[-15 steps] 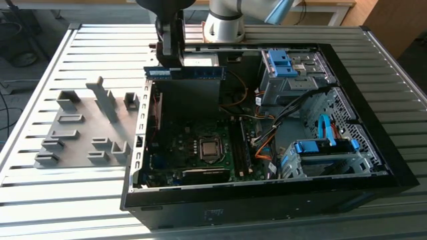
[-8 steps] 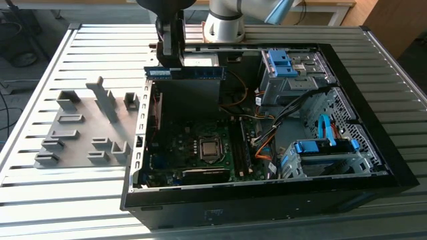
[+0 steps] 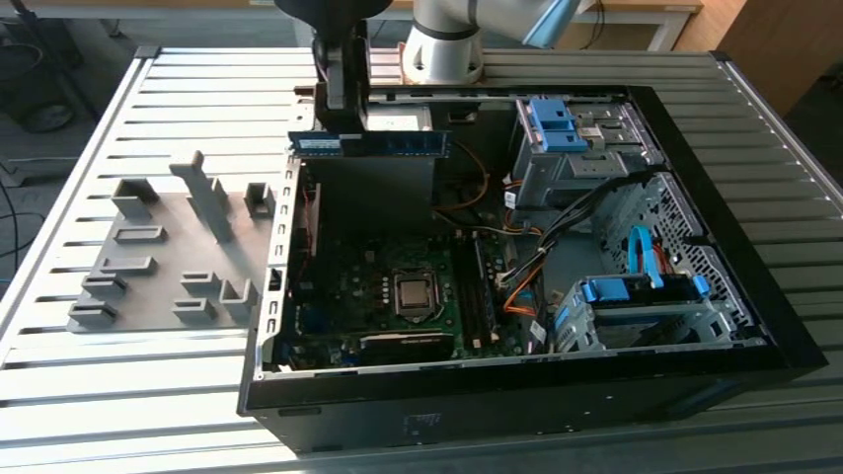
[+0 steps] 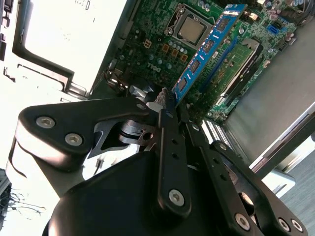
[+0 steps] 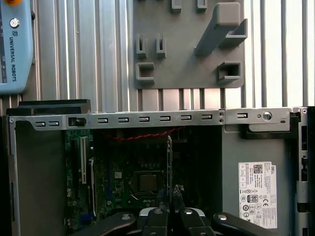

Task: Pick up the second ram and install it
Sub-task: 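Pick up the second ram and move it above second insertion slot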

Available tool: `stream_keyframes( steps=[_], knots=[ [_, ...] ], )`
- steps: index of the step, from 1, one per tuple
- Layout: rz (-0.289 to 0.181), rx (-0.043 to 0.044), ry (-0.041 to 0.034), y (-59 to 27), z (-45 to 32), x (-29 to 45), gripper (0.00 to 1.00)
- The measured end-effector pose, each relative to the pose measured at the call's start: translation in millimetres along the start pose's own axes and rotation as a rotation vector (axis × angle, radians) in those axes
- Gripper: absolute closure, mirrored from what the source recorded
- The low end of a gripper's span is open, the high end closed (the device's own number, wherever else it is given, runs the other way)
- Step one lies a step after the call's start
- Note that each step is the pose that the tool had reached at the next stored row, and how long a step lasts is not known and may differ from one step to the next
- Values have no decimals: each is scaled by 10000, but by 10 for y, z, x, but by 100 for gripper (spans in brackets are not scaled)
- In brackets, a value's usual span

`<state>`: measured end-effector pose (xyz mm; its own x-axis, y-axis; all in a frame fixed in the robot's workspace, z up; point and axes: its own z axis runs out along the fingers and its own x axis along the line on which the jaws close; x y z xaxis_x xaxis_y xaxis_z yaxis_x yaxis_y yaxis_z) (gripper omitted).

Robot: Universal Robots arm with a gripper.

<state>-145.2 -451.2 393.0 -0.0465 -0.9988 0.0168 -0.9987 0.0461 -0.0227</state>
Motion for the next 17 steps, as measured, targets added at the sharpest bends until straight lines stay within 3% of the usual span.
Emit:
stream_keyframes(
  steps=[8, 17],
  knots=[
    [3, 0, -1, -149, 8, -7, 86],
    [3, 0, 0, -176, 9, -8, 86]
  ],
)
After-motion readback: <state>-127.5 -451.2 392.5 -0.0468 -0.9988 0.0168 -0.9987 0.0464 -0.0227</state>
